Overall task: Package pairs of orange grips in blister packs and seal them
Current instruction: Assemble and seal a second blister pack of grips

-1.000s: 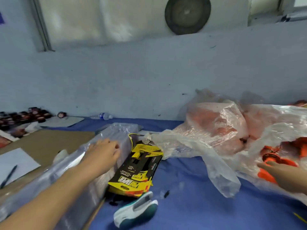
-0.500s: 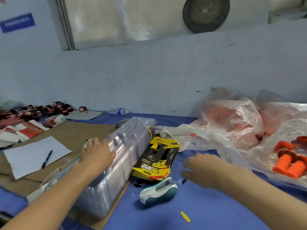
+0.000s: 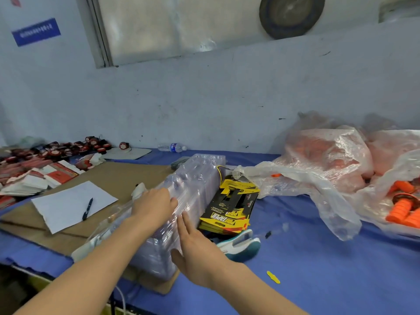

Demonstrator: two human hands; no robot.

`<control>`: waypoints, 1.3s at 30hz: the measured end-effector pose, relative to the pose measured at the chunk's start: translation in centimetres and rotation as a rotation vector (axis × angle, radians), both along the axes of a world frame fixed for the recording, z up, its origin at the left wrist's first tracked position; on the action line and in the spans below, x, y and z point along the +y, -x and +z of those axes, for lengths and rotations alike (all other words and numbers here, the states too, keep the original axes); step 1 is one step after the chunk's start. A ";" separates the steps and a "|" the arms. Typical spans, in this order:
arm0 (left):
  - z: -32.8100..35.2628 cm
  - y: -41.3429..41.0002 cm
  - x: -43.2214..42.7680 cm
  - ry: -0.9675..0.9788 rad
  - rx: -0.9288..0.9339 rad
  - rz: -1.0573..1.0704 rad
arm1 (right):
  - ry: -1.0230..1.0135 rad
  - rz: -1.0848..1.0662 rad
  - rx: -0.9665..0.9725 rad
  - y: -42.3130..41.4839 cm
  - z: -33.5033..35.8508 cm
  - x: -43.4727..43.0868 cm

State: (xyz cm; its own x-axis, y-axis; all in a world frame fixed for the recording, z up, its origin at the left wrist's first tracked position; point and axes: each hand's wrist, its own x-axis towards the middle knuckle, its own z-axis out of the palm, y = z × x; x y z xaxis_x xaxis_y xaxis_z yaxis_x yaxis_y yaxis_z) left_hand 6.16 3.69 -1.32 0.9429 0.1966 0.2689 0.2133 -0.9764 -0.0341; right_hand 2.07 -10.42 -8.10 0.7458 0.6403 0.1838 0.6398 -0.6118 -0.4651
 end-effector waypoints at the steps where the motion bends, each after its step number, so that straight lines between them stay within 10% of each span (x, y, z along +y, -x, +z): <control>1: 0.5 -0.1 -0.1 0.008 -0.014 -0.004 | -0.017 0.004 -0.008 0.1 0.1 -0.1; 6: 2.1 0.7 0.7 0.118 -0.034 0.023 | -0.324 -0.126 0.088 0.8 1.6 1.1; 11: 4.0 1.4 0.0 0.167 -0.137 0.029 | -1.135 -0.193 0.875 -1.4 6.4 2.6; 16: 5.9 4.8 0.6 0.683 -0.408 -0.345 | -1.328 -0.163 0.897 -0.8 11.8 2.1; 19: 6.4 8.0 0.9 0.603 -0.518 -0.645 | -1.376 -0.168 0.780 0.3 15.6 0.3; 23: 6.5 8.5 -1.1 0.245 -0.771 -0.685 | -1.364 -0.130 0.554 3.4 20.1 -2.5; 29: 10.0 8.6 -6.9 1.120 -0.961 -0.774 | -0.855 -0.206 -0.493 7.0 22.2 -10.6; 33: 8.5 6.5 -10.6 1.593 -0.487 -0.637 | -0.469 -0.469 -0.741 8.2 19.1 -19.1; 39: -3.0 4.4 -16.2 1.585 0.271 -0.459 | -0.100 -0.668 -0.668 9.5 9.5 -26.4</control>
